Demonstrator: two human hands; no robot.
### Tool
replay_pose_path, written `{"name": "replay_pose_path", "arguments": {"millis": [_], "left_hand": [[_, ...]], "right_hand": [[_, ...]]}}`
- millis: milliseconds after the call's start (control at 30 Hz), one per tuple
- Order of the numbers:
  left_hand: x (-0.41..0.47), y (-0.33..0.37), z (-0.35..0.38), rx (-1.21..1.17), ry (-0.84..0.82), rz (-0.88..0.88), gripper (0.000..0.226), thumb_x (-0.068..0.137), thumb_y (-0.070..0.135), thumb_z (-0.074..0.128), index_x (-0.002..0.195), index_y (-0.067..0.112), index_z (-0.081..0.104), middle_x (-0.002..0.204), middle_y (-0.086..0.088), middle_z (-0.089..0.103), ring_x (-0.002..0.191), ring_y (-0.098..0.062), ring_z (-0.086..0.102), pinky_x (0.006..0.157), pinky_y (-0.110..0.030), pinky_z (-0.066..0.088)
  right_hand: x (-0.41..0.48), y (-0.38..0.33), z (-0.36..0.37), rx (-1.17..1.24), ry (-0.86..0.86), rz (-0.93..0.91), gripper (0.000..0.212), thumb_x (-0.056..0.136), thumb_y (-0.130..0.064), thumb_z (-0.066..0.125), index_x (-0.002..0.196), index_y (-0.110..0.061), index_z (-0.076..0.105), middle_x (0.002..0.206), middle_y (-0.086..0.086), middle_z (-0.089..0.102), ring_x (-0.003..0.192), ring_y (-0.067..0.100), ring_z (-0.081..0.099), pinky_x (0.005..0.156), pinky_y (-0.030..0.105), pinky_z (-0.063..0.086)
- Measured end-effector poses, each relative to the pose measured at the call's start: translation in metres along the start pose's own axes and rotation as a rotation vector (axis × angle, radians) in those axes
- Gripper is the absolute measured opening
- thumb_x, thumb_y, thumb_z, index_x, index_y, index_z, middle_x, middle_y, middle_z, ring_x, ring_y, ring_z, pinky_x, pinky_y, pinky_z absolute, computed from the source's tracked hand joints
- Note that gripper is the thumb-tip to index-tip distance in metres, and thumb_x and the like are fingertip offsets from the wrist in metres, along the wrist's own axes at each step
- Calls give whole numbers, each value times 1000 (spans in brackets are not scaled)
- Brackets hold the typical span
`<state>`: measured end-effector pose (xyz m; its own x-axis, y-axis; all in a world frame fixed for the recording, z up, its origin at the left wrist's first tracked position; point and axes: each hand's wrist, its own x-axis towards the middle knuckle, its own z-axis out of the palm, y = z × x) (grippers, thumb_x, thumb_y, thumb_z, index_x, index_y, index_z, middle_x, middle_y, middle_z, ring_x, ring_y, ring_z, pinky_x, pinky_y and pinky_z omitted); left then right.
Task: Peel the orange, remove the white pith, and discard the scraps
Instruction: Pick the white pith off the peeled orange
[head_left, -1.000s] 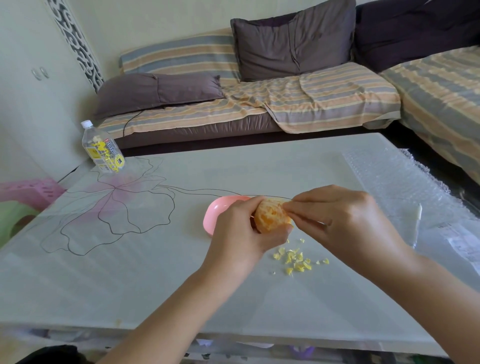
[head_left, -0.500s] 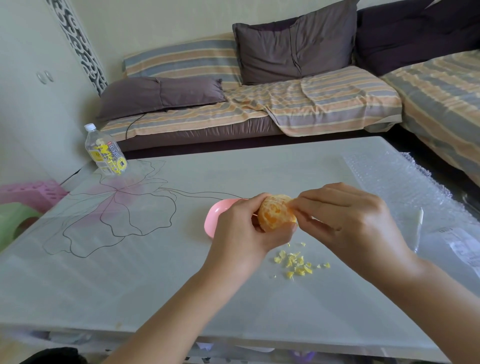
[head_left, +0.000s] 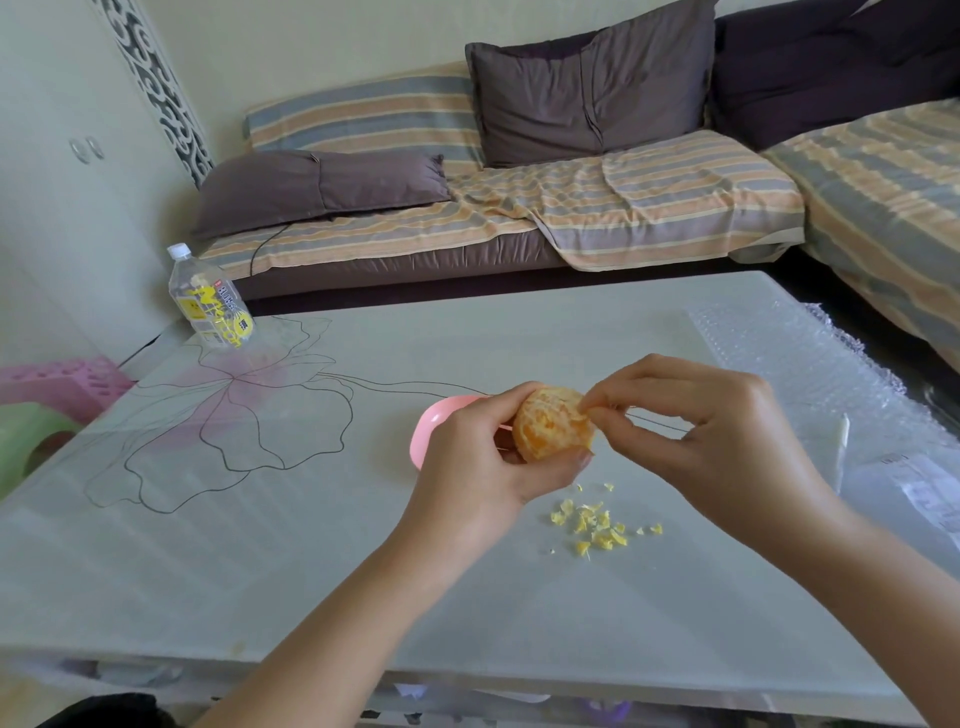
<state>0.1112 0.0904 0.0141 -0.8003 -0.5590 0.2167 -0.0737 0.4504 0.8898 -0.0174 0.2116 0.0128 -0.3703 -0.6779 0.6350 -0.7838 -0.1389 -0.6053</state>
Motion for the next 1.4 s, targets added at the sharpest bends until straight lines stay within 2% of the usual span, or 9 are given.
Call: {"name": "replay_pose_path", "arguments": {"millis": [100,300,467,633,800,967,1167,1300,1400], "left_hand": [[0,0,-2,6,6,-8,25,68,29,83,90,26,71,80,-6,67,63,-13,59,63,-22,50],[-1,2,2,-24,-24,-42,24,71,17,82,93,22,72,75,13,64,61,0,57,61,-11,45],[-3,0,9,-5,-7,-30,21,73,20,81,79,35,69,77,25,64,62,2,58,60,-11,45],[-2,0,10,31,-38,-17,21,73,19,80,74,35,67,78,20,62,59,-1,56,59,-16,46],[-1,0,7,60,-74,4,17,73,19,80,87,20,71,87,6,60,69,-17,58,65,-31,51],[-3,-1,3,107,-135,27,35,64,26,75,96,32,64,95,11,54,77,-18,60,73,-38,54],[-2,-6,-3,64,-190,12,49,69,11,81,103,42,65,97,22,56,86,-7,63,81,-25,55],[-1,-4,-6,-26,-181,-21,42,73,7,79,101,35,66,88,28,61,88,-17,65,81,-31,55],[-1,-3,-8,-59,-170,-34,39,73,8,81,101,31,68,87,26,64,90,-16,66,85,-32,54]], "right_hand": [[-1,0,-6,40,-77,23,16,79,-31,68,92,-27,76,87,-14,67,80,8,65,66,25,48],[-2,0,-6,-134,-63,-66,13,79,-24,68,86,-19,78,79,-10,68,68,1,59,58,2,35],[-3,-2,-1,-419,18,-167,7,76,-16,67,74,-16,73,69,-6,66,54,16,59,48,27,48],[-2,-6,1,-482,38,-150,5,71,-13,65,68,-15,68,63,-5,61,50,21,56,45,28,46],[-3,-10,1,-394,17,-36,4,67,-14,65,66,-18,67,61,-10,57,54,10,52,51,18,40],[-3,-17,-5,-92,-79,227,19,67,-7,72,63,-24,66,66,-14,64,71,5,60,64,9,43],[-5,-17,-6,77,-59,339,11,68,-18,68,63,-27,67,65,-11,67,70,5,62,67,10,46],[-4,-16,-8,252,-108,324,10,70,-25,77,78,-27,71,76,-8,70,73,6,65,72,11,49],[-4,-12,-6,342,-123,330,36,57,-36,77,92,-35,70,84,-6,66,73,9,64,75,14,50]]}}
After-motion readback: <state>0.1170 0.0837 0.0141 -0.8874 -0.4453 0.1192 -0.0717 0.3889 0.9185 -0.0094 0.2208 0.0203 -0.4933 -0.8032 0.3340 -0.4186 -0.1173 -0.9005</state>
